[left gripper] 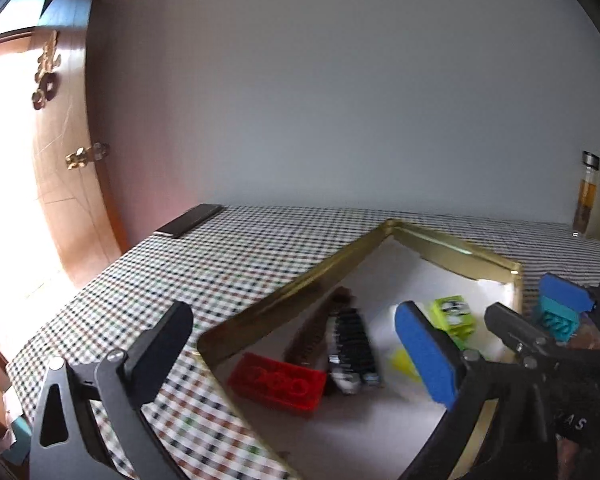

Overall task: Organize rigid objects
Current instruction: 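Open the right gripper to drop the floss case while the left gripper releases the red brick into the tin, then move both grippers back toward the teal brick and copper-framed box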

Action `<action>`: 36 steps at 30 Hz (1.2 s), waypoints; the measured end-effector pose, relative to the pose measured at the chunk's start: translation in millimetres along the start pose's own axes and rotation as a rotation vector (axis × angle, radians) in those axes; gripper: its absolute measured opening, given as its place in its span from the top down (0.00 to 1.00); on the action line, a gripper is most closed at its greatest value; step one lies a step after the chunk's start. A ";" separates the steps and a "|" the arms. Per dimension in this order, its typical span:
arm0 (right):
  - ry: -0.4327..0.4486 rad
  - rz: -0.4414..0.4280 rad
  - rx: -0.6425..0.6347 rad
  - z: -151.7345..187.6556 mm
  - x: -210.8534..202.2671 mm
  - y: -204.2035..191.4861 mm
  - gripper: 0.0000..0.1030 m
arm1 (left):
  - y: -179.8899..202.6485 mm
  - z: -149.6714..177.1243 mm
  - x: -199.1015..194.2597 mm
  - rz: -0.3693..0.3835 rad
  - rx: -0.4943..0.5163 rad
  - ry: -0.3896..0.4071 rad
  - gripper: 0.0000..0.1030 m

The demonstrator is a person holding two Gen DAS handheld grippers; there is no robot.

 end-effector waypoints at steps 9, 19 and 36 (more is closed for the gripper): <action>0.013 0.103 0.026 8.2 -39.5 63.3 0.23 | 64.0 -8.6 -22.4 0.130 0.031 0.050 0.01; -0.047 0.201 0.103 29.0 -75.2 146.5 0.23 | 147.9 -5.7 -25.8 0.287 0.137 0.022 0.00; -0.259 0.120 0.148 51.7 -66.5 178.6 0.32 | 203.4 12.6 3.9 0.374 0.205 -0.118 0.01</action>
Point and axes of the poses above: each gripper's, at about its wrist camera, not at the fingertips, and x roughly the way its jaws point, y to its right, z to its underside, the point moved 1 cm from there along x, roughly the way its jaws point, and after that the axes turned 13 degrees about y, right-handed, at the moved point
